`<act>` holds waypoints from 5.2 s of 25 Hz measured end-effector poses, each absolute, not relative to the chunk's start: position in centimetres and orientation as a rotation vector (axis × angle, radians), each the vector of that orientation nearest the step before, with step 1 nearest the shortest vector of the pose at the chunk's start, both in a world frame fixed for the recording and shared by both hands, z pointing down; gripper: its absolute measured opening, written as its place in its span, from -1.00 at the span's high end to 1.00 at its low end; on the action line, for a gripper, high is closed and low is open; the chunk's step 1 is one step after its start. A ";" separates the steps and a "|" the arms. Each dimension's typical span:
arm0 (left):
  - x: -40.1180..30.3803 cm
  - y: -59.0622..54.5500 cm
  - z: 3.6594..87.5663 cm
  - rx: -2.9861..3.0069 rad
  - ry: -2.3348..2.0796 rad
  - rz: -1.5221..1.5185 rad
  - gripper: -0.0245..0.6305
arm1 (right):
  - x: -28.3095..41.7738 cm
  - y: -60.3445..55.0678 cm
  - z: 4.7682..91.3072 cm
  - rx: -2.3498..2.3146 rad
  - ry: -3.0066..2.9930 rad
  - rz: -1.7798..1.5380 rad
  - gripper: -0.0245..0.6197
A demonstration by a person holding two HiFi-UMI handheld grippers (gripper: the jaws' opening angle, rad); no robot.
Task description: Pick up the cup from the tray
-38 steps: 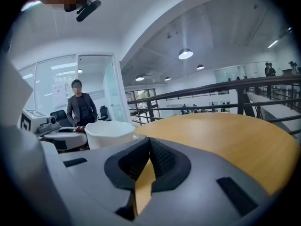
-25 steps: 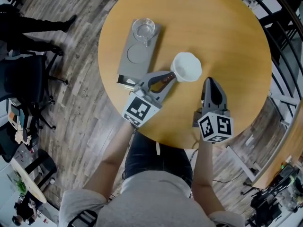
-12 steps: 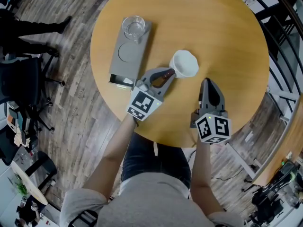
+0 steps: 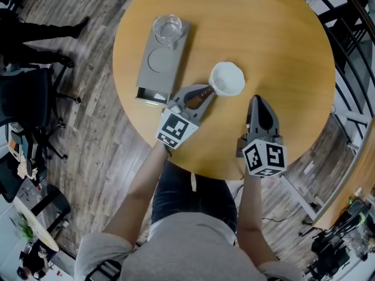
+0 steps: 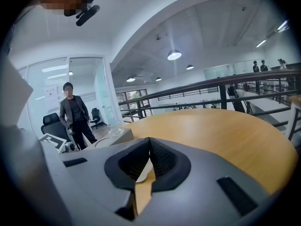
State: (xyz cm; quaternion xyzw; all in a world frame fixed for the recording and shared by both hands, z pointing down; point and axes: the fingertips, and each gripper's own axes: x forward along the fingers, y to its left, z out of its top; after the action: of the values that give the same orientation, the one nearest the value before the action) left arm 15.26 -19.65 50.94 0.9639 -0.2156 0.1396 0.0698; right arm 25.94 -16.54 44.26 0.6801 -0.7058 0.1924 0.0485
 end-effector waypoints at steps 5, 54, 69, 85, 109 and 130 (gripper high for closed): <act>14.8 -18.6 52.3 2.955 -0.652 0.560 0.79 | 25.4 -16.5 44.5 2.063 -2.158 0.589 0.90; -6.4 -21.3 34.0 2.652 -1.393 -0.037 0.90 | 12.1 -26.2 35.9 1.792 -2.442 0.381 0.90; -9.5 -23.4 35.3 2.618 -1.461 0.049 0.71 | 5.4 -37.3 38.2 1.193 -2.447 0.203 0.11; -9.5 -25.2 37.3 2.635 -1.452 0.140 0.64 | 3.9 -40.6 47.6 0.937 -2.268 0.226 -0.12; -7.1 -24.8 38.7 2.605 -1.381 0.125 0.64 | 4.2 -40.9 48.0 0.966 -2.324 0.297 -0.13; -1.2 -24.0 37.9 2.719 -1.241 0.164 0.64 | 20.5 -36.4 47.5 1.357 -2.244 0.462 -0.13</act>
State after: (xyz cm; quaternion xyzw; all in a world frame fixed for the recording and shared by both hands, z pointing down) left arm -1.18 -23.96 37.90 0.9059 -0.4135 0.0545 0.0739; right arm 20.53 -36.43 47.49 0.4951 -0.8187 0.1687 0.2371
